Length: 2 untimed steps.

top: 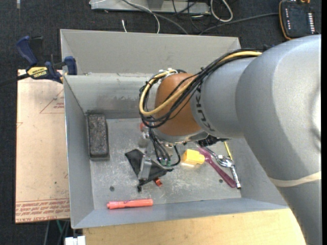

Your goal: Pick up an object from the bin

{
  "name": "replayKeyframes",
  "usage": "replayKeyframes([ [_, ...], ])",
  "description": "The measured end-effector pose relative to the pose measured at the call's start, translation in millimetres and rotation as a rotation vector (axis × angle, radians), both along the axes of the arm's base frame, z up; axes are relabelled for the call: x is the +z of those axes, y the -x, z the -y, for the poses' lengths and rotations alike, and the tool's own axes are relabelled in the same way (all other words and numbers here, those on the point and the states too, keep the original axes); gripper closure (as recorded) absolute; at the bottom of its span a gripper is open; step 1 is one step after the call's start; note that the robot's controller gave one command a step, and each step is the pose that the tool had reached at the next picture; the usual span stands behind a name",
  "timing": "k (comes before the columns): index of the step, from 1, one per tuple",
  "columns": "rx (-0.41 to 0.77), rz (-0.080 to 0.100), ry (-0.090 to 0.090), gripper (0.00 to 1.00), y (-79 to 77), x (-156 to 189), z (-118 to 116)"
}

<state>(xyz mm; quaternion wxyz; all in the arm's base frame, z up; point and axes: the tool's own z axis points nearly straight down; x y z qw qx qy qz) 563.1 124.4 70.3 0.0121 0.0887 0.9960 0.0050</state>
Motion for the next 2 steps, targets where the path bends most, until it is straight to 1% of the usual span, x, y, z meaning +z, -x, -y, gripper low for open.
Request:
replayKeyframes([
  [1, 0.119, -0.021, 0.000, 1.00, -14.1, -4.3, 0.5],
  [2, 0.119, -0.021, 0.000, 1.00, -14.1, -4.3, 0.5],
])
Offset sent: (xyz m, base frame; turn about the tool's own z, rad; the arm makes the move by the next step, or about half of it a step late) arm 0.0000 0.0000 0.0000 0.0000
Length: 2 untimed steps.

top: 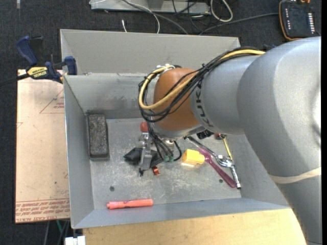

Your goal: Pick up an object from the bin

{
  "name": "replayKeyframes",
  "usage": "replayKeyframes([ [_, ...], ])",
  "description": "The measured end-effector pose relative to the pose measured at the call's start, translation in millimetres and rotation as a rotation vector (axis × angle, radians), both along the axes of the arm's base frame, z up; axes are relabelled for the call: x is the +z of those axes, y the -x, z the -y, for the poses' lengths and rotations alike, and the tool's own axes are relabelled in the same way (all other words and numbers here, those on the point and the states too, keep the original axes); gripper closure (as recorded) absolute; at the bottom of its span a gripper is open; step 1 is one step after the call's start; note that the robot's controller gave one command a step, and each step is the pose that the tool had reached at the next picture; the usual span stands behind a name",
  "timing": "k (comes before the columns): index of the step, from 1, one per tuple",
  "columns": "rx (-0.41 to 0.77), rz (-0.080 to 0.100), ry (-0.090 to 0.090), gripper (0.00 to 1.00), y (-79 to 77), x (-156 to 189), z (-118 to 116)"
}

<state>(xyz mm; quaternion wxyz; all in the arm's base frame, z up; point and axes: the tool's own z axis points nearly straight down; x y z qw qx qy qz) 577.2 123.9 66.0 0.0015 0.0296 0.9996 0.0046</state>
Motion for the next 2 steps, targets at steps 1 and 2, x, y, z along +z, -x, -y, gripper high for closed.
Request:
replayKeyframes([
  [1, 0.000, -0.002, 0.001, 1.00, 1.5, 29, 0],
  [2, 0.000, 0.004, -0.001, 1.00, -0.2, 51, 0],
])
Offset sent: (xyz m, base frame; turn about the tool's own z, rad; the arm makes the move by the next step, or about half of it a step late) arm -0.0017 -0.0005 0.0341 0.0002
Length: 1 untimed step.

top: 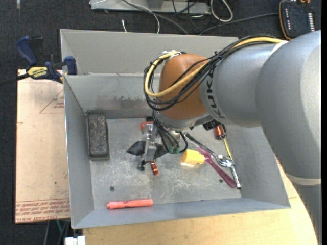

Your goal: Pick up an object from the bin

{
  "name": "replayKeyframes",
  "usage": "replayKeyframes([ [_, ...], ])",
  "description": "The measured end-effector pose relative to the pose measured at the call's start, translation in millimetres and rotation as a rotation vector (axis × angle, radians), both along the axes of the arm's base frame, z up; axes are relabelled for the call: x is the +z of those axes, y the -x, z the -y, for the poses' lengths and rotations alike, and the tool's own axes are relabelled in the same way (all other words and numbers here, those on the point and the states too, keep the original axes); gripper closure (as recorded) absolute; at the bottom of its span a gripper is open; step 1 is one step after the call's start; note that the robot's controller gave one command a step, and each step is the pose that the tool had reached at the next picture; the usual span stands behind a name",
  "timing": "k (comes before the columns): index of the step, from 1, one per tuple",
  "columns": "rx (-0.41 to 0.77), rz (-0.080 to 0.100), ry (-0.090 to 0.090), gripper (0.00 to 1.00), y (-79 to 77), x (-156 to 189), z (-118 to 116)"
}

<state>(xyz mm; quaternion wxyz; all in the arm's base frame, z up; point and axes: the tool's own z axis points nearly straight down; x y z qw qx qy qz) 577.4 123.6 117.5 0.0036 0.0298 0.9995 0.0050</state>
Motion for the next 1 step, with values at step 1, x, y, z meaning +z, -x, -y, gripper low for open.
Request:
replayKeyframes([
  [1, 0.000, -0.009, 0.001, 1.00, 2.2, 35.8, 0.4],
])
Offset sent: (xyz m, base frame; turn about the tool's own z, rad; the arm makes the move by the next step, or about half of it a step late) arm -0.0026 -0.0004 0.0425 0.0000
